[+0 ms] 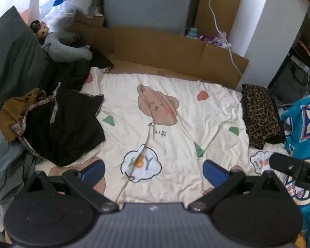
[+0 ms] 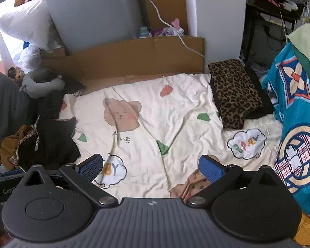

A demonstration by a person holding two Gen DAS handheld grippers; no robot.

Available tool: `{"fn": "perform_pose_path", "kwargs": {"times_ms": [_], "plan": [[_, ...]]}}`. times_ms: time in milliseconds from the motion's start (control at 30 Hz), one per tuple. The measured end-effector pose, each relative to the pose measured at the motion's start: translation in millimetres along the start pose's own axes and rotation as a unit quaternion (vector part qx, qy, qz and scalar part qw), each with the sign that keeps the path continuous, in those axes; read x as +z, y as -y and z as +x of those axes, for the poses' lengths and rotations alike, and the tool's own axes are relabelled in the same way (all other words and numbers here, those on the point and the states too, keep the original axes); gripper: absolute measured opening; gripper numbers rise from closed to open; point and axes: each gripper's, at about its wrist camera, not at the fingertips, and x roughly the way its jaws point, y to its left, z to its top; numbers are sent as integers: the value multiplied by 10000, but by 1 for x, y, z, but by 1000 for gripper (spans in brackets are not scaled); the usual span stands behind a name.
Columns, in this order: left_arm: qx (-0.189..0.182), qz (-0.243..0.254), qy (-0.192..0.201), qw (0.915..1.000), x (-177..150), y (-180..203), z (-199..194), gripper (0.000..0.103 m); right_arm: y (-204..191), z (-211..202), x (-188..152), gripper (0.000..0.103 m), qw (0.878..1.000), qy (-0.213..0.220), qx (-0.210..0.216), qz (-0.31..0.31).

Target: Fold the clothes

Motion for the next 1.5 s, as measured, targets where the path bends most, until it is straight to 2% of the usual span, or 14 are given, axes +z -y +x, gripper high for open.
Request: {"fn": "perform_pose_path", "kwargs": {"times_ms": [167, 333, 533, 700, 1500], "plan": [[-24, -26, -36, 10000, 0, -2, -5, 102, -2, -2, 1, 102, 9999, 4, 151, 18], [-49, -53, -71, 9999, 1, -3, -11, 102, -4, 0, 0, 102, 9992, -246, 281, 140], [6, -64, 36, 10000, 0, -9, -17, 102, -15, -8, 0, 102, 9990, -120, 423, 16], [65, -130, -175, 9997, 2, -13, -10, 102, -15, -8, 0, 102, 9993, -160, 351, 10], [-22, -124, -455, 9989, 0, -9, -6, 100, -16, 7, -2, 102, 9981, -396, 447, -126]]}}
